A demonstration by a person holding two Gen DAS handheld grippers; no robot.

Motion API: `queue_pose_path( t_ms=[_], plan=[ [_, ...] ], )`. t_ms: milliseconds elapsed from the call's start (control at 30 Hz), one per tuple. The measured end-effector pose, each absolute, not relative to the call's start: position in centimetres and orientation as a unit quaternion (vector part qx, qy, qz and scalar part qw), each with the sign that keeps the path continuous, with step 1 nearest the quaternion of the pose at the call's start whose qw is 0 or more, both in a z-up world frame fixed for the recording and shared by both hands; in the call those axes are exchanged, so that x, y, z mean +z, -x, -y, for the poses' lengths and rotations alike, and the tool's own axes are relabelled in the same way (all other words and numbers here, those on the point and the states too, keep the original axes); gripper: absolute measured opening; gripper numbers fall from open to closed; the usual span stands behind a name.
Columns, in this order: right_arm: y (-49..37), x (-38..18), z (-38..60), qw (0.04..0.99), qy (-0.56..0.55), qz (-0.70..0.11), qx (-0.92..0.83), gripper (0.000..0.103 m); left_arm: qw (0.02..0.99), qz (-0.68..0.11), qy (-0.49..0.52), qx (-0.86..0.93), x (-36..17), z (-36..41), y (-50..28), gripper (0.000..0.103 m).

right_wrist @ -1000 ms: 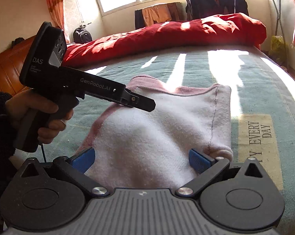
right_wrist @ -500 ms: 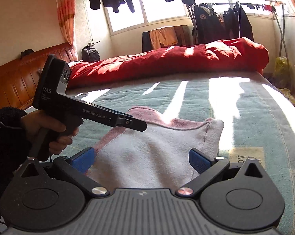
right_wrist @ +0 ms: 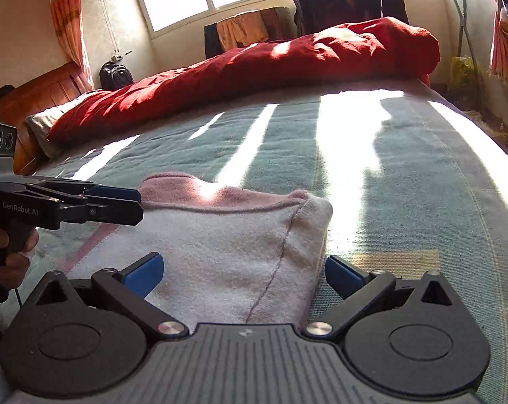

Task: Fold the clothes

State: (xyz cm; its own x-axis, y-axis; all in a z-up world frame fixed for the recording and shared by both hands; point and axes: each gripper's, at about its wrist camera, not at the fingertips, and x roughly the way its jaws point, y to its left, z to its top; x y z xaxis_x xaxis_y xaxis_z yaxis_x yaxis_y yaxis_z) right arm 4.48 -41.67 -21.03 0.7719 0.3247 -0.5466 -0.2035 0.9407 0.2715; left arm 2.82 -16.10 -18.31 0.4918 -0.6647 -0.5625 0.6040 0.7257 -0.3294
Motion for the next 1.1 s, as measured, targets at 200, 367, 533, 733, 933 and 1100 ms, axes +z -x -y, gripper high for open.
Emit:
queue_pose_path(
  t_ms=[200, 367, 533, 733, 933, 1100],
  plan=[
    [-8.0, -21.3, 40.5, 0.920, -0.102, -0.325, 0.191, 0.103, 0.854, -0.391, 0.073, -0.335, -21.4, 15.2, -5.0, 0.068],
    [-9.8, -22.7, 40.6, 0.909, -0.091, -0.366, 0.175, 0.103, 0.859, -0.390, 0.049, -0.328, -20.4, 15.8, -4.3, 0.068],
    [-5.5, -19.0, 40.6, 0.918, -0.087, -0.345, 0.174, 0.103, 0.854, -0.382, 0.054, -0.350, -17.2, 15.6, -0.9, 0.070],
    [0.4, -17.5, 37.4, 0.897, -0.105, -0.352, 0.248, 0.103, 0.836, -0.399, 0.048, -0.373, -16.4, 15.4, 4.5, 0.078],
    [3.0, -21.1, 37.0, 0.882, -0.127, -0.411, 0.189, 0.103, 0.835, -0.439, 0.067, -0.325, -17.9, 13.5, 6.8, 0.078],
    [7.0, -19.3, 36.7, 0.906, -0.131, -0.370, 0.159, 0.103, 0.863, -0.388, 0.044, -0.321, -15.9, 12.4, 10.9, 0.079]
  ],
)
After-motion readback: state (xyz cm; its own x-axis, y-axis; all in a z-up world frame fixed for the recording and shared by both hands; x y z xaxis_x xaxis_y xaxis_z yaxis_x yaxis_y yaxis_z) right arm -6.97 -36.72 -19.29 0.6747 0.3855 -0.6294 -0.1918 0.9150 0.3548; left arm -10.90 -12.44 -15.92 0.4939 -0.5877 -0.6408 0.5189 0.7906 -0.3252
